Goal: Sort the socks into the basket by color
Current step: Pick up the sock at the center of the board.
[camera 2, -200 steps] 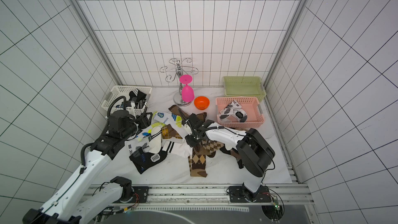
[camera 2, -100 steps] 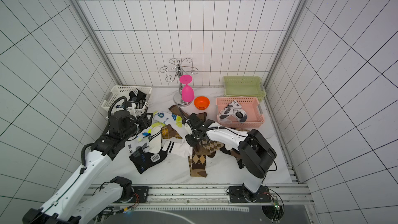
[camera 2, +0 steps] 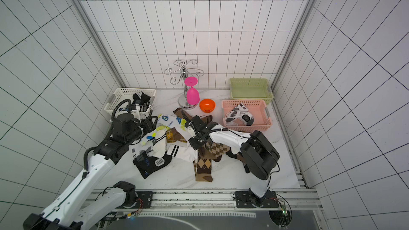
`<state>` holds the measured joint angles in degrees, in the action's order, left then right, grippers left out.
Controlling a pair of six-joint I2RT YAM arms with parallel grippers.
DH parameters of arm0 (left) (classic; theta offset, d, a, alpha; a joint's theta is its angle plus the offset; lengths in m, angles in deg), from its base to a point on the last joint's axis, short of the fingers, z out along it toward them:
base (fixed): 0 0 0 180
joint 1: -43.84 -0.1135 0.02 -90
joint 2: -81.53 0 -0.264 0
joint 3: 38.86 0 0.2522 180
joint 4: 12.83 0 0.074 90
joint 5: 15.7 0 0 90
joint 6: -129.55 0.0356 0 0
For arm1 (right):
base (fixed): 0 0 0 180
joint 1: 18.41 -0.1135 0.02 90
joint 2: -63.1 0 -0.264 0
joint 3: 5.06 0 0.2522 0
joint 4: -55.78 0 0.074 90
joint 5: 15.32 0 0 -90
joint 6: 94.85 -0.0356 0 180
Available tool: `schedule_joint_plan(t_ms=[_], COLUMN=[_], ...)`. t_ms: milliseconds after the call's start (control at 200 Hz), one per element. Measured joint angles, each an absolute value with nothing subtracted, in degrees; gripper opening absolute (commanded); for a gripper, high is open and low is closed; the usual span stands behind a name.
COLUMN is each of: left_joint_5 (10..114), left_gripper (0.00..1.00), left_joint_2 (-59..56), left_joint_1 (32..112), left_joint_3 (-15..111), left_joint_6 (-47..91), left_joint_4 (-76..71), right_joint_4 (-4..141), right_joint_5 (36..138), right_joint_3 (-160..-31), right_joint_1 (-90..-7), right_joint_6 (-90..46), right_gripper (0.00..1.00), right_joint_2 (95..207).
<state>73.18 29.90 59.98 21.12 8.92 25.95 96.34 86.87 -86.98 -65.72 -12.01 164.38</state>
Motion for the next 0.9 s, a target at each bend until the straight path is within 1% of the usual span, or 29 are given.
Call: schedule_joint_plan(t_ms=[300,570,665,735,899], left_joint_5=[73.4,73.4,73.4,73.4,73.4], left_gripper=[0.63,0.63,0.63,0.63,0.63], left_joint_2=[29.9,29.9,29.9,29.9,29.9], left_joint_1=[60.0,60.0,60.0,60.4,61.4], left_joint_3=[21.1,21.1,21.1,21.2,21.2], left_joint_6=[9.0,9.4,9.8,10.1,10.9], left_joint_4=[26.0,26.0,26.1,26.4,27.3], right_joint_4=[97.7,99.3,99.8,100.4,102.1], right_joint_5=[86.6,86.6,86.7,87.5,89.2], right_joint_3=[-87.8,-93.2,-93.9,-94.5,-97.8], right_joint_1=[-65.7,-65.7,-64.4,-62.1,-51.2], right_joint_6=[-12.1,-13.5,-14.8,-15.5,-16.4], right_gripper=[0.00,0.00,0.00,0.00,0.00], right_joint_2=[161.5,154.7,151.8,149.7,146.1])
